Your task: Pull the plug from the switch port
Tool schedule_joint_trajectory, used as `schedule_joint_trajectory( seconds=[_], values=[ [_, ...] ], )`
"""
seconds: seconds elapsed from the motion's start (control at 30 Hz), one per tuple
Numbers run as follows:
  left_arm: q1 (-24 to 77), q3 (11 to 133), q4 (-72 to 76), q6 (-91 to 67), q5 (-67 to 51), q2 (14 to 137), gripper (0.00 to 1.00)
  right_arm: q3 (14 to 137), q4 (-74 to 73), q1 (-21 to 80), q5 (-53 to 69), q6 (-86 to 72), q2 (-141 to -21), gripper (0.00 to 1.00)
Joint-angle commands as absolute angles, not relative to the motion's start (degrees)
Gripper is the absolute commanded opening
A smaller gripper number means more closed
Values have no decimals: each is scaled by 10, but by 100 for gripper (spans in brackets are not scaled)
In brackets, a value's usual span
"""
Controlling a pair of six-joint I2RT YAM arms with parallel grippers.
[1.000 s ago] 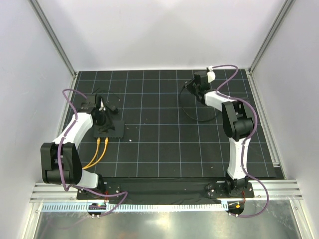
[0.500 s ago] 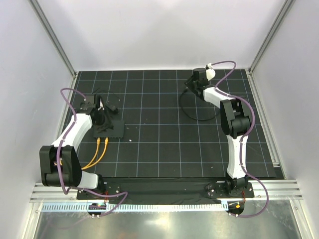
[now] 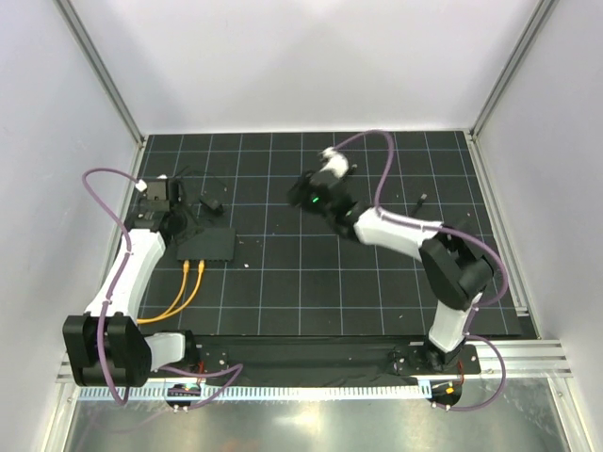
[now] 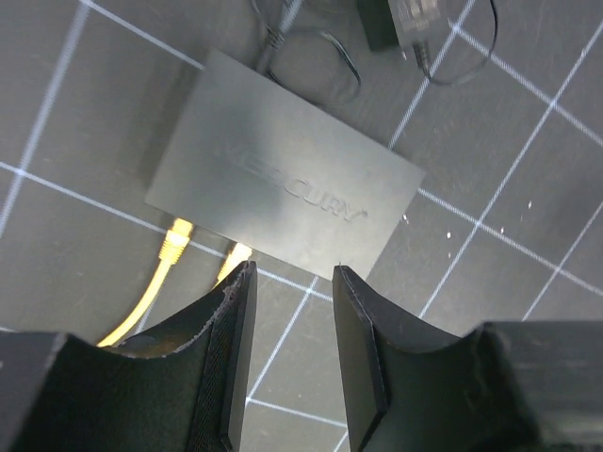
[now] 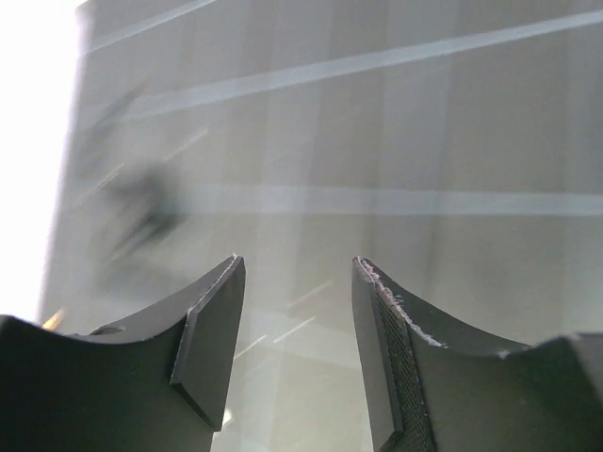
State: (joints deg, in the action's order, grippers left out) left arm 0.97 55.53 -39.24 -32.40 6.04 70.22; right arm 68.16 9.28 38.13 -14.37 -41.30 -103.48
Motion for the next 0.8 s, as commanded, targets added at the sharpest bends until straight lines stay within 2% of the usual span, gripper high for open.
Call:
schedule_joint_trajectory(
  seconds=[0.0,0.13,0.43,0.77],
  values=[
    [4,555,-367,-345,104,681,42,625,247,464,-148,-438,-1013,55],
    [-23,560,-373,-327,132,686,43,625,328,544,-163,-482,-1058,54],
    [-68,545,-362,-283,59,707,50,721,381,624,-158,-599,-1189,54],
    [-68,542,-365,-265,69,705,51,824,301,659,-217,-654,-1249,56]
  ],
)
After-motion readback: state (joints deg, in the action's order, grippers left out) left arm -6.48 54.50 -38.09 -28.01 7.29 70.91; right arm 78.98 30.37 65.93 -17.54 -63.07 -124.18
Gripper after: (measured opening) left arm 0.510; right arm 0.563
